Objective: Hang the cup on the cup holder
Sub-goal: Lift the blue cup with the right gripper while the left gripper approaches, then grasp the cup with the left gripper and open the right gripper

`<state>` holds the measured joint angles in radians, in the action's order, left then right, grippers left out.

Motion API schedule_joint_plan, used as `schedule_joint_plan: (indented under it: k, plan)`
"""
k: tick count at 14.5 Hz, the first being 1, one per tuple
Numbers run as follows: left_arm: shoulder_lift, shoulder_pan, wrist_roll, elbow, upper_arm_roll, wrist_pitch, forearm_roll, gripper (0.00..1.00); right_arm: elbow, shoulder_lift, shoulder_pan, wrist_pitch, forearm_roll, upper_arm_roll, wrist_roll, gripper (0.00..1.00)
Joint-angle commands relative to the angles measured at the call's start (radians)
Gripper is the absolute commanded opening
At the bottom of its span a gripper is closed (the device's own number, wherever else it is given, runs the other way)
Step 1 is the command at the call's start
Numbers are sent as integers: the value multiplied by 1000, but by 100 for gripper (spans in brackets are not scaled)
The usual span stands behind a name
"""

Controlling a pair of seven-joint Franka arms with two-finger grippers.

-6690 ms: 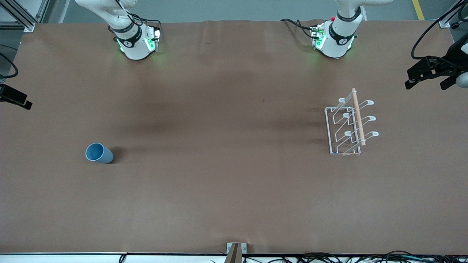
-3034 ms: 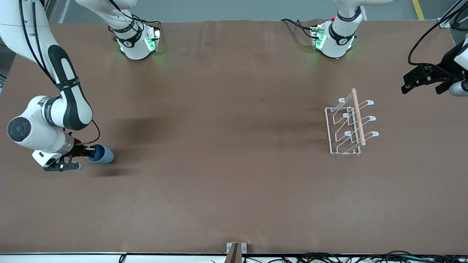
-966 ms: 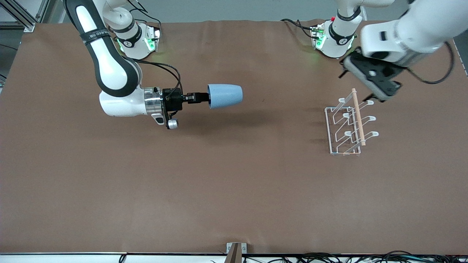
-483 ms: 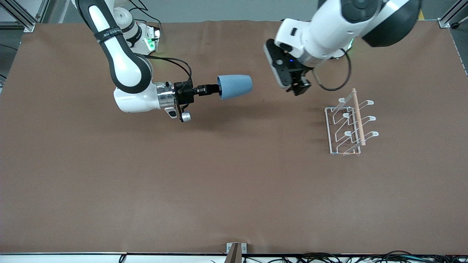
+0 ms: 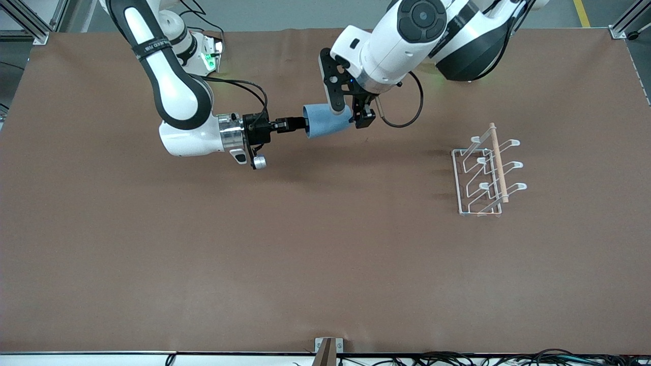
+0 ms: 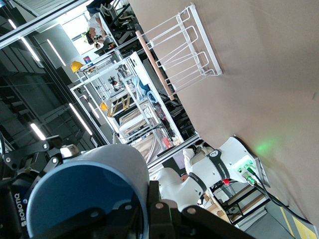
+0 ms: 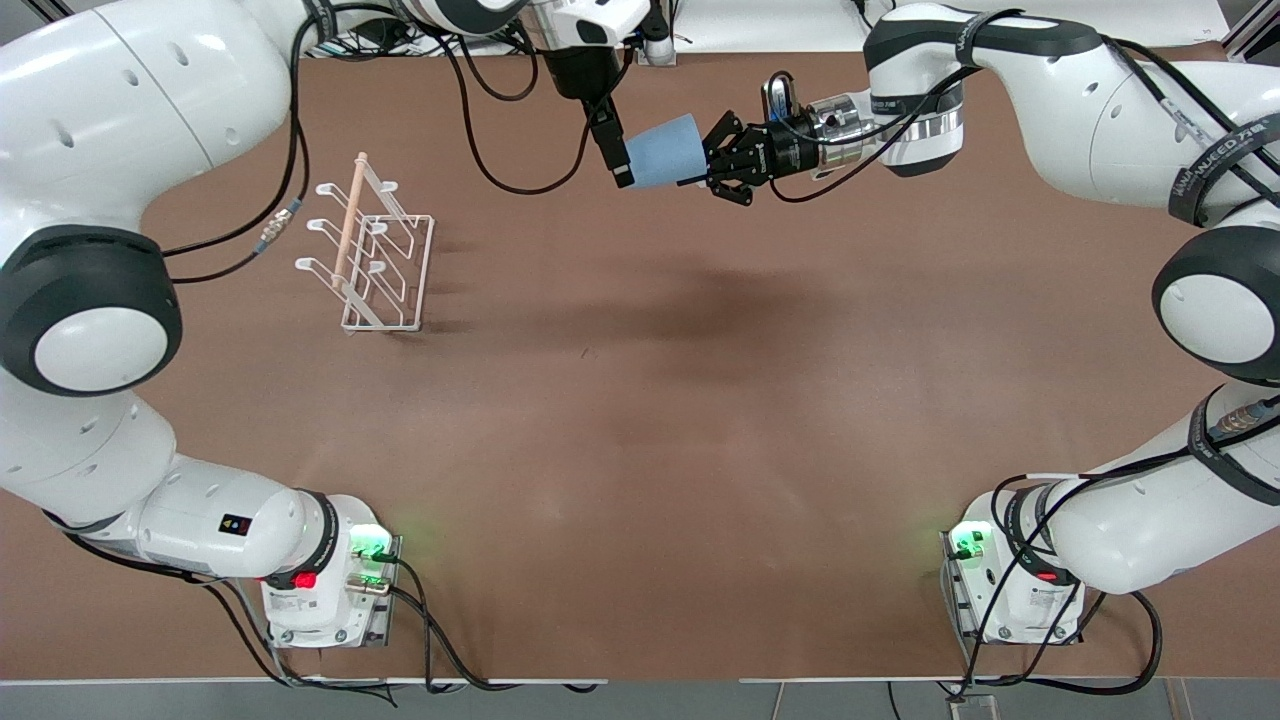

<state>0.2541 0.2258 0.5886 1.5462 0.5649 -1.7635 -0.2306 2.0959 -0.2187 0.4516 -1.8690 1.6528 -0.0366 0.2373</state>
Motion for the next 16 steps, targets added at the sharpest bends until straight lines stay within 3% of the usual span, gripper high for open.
schedule_joint_plan:
  k: [1,7,12,13,16]
  plan:
    - [49,-6,8,-20,7,-49,-13,100,23,16,15,-13,36,7,19,0]
    - [112,64,-1,-18,7,-188,-15,100,21,16,33,-39,36,7,17,0]
    - [113,83,-6,-8,6,-183,-10,100,19,16,33,-39,36,7,17,1]
    - [113,73,-1,-6,6,-177,-9,96,19,16,33,-39,36,7,17,1]
    - [113,54,78,-2,4,-148,-6,62,19,16,33,-36,36,7,17,5]
